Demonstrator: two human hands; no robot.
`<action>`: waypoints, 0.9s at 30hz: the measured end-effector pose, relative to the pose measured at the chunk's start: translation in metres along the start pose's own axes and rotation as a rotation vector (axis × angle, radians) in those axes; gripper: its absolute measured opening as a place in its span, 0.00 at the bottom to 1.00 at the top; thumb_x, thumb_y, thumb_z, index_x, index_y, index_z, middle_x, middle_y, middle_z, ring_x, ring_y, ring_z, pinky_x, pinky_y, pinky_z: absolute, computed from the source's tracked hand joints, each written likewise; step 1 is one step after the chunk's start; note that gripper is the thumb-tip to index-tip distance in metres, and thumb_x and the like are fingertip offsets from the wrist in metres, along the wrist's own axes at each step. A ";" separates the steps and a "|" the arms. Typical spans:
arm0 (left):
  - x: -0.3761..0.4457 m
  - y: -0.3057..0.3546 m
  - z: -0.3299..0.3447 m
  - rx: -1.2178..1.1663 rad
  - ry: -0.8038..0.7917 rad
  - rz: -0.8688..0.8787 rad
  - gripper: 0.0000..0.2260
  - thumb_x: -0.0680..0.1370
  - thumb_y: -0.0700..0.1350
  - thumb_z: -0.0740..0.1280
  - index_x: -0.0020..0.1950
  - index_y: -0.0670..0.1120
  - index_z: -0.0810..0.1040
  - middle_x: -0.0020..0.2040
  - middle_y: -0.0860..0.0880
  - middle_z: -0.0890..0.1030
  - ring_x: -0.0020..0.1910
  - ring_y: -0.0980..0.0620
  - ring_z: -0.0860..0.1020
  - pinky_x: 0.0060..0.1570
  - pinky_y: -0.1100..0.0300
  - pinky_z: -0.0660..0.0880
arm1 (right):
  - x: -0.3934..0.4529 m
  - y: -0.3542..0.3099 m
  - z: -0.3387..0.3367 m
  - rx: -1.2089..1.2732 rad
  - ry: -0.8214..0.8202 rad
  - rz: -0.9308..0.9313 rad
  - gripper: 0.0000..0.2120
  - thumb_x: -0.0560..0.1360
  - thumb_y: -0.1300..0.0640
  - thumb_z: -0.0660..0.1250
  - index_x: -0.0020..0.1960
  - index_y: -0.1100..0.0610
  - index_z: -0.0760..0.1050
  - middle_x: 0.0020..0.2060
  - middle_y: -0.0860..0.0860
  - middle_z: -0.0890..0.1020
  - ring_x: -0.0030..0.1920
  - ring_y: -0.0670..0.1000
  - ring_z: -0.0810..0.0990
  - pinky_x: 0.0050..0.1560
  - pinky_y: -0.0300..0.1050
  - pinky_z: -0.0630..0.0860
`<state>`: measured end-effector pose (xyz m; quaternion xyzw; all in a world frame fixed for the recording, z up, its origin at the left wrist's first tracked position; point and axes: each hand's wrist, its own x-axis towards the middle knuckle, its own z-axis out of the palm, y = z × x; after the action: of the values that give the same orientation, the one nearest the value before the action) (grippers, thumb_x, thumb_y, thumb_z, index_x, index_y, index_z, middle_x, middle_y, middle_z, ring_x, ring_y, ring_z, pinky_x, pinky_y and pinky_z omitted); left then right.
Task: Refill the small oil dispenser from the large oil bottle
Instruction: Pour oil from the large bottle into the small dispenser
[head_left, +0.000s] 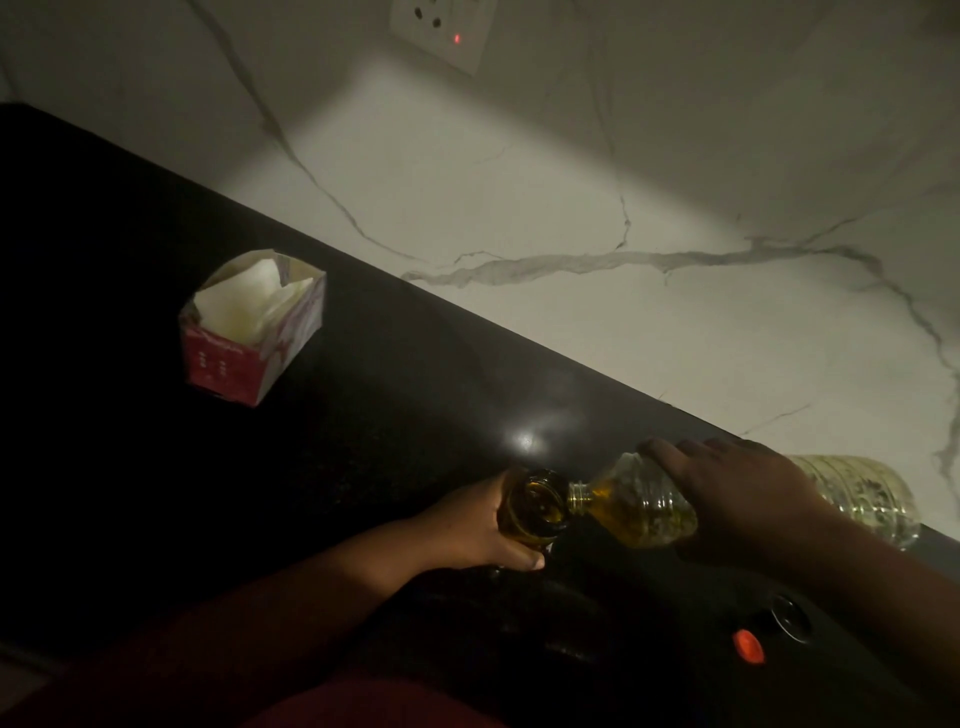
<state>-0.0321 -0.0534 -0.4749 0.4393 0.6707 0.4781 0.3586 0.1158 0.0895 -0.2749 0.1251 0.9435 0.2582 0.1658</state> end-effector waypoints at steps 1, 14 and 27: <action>0.000 0.000 0.000 0.002 -0.005 -0.001 0.33 0.62 0.53 0.79 0.63 0.64 0.68 0.59 0.58 0.80 0.59 0.60 0.77 0.63 0.50 0.75 | -0.001 0.000 0.000 -0.001 0.001 0.002 0.42 0.65 0.36 0.67 0.72 0.44 0.51 0.63 0.45 0.73 0.62 0.50 0.73 0.58 0.45 0.70; 0.002 -0.004 0.002 -0.018 0.007 -0.004 0.33 0.60 0.55 0.79 0.62 0.63 0.70 0.56 0.57 0.81 0.57 0.59 0.80 0.61 0.49 0.77 | -0.013 -0.006 0.024 0.308 -0.060 0.106 0.44 0.62 0.34 0.71 0.71 0.42 0.52 0.59 0.43 0.75 0.58 0.47 0.76 0.53 0.41 0.70; 0.003 -0.005 0.003 -0.027 0.010 0.003 0.33 0.61 0.51 0.80 0.63 0.61 0.71 0.55 0.55 0.82 0.56 0.59 0.80 0.62 0.50 0.76 | -0.023 -0.024 0.058 0.581 -0.014 0.255 0.43 0.60 0.39 0.75 0.68 0.40 0.55 0.56 0.45 0.79 0.54 0.48 0.79 0.51 0.42 0.74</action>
<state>-0.0316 -0.0508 -0.4811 0.4331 0.6654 0.4899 0.3602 0.1546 0.0879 -0.3289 0.2862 0.9534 -0.0040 0.0959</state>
